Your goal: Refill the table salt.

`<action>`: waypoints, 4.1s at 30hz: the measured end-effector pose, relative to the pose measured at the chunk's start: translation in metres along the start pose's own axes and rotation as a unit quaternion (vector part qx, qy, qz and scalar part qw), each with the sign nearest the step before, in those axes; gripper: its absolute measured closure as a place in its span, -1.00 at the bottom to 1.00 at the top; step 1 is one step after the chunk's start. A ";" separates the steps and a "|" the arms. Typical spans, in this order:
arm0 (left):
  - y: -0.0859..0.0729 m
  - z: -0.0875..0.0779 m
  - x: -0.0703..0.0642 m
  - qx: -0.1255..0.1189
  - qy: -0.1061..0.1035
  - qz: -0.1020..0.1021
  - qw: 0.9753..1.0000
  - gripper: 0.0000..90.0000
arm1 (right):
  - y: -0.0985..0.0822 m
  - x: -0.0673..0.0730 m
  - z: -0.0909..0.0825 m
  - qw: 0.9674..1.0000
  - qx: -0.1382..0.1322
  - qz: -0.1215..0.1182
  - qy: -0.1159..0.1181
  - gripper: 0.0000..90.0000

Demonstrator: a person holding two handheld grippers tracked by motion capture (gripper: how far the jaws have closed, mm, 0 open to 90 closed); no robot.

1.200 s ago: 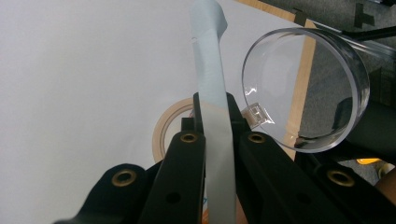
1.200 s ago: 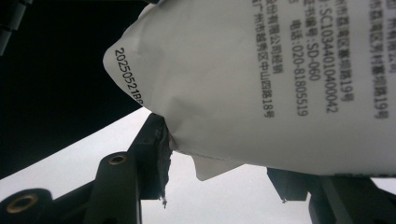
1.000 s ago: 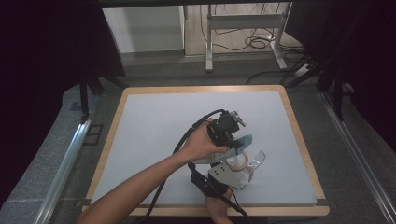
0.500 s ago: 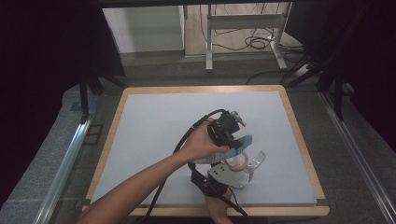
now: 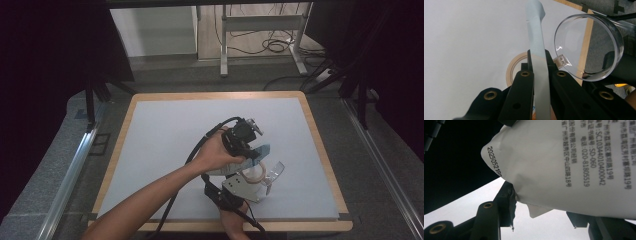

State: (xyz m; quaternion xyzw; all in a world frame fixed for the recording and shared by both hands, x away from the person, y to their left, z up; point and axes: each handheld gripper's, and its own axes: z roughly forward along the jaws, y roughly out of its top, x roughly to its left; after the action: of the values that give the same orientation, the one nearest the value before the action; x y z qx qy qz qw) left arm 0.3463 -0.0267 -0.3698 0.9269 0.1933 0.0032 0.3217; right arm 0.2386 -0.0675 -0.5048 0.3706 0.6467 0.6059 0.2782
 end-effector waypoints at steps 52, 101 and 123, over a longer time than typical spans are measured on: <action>0.003 0.001 -0.001 0.007 0.003 0.003 1.000 1.00 | 0.002 -0.001 0.002 1.000 -0.005 -0.002 -0.007 0.08; 0.003 0.003 0.003 0.009 -0.002 -0.001 1.000 1.00 | 0.003 -0.002 0.003 1.000 -0.003 -0.002 -0.007 0.09; 0.004 0.001 0.001 0.006 0.000 -0.002 1.000 1.00 | 0.005 -0.002 0.002 1.000 -0.007 -0.002 -0.007 0.10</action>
State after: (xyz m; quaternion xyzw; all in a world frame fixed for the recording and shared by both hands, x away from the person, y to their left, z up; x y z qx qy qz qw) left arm 0.3491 -0.0302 -0.3683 0.9285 0.1950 0.0012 0.3160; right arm 0.2423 -0.0678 -0.5004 0.3717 0.6415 0.6067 0.2868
